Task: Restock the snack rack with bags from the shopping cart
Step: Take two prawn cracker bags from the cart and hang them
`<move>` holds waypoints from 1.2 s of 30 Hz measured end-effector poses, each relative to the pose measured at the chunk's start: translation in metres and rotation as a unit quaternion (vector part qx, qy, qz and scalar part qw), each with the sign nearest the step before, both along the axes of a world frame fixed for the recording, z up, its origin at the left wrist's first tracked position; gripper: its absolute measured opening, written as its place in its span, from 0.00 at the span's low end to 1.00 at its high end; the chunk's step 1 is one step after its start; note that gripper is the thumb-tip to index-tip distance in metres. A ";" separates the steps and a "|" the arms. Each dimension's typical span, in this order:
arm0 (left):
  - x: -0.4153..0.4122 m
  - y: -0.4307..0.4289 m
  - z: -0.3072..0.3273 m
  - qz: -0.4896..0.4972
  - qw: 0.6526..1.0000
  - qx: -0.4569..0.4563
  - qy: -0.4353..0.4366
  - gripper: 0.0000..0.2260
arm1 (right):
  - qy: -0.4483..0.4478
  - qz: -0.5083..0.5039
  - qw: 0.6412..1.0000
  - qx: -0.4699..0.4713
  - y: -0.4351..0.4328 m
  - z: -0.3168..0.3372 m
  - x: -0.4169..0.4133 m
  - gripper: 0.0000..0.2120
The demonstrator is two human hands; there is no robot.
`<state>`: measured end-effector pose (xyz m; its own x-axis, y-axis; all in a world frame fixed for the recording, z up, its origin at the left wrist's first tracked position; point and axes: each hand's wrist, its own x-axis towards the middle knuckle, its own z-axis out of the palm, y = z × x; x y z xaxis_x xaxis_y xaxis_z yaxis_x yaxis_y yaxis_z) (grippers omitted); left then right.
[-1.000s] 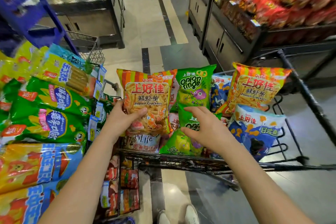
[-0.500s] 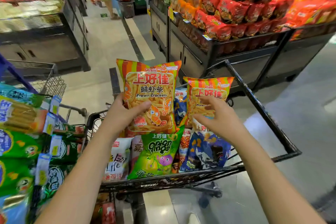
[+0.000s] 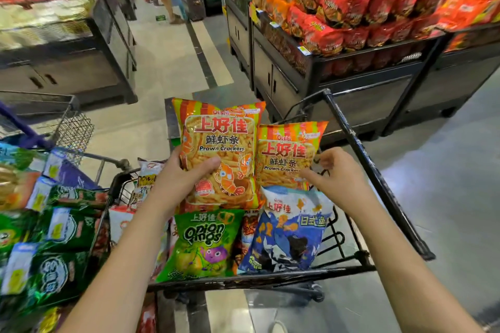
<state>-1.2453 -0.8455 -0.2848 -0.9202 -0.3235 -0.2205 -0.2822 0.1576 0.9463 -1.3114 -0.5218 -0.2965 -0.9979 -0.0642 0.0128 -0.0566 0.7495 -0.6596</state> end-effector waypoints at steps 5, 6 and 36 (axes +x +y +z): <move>-0.001 0.000 -0.001 -0.001 1.000 0.013 -0.002 0.47 | -0.109 0.017 0.993 -0.044 -0.005 -0.007 -0.018 0.42; -0.001 0.000 -0.001 -0.004 1.000 0.015 -0.004 0.47 | -0.130 0.026 0.989 -0.058 -0.007 -0.009 -0.022 0.42; -0.002 -0.062 0.045 0.030 0.994 0.062 0.079 0.40 | -0.111 0.095 0.937 -0.318 -0.059 0.059 -0.058 0.37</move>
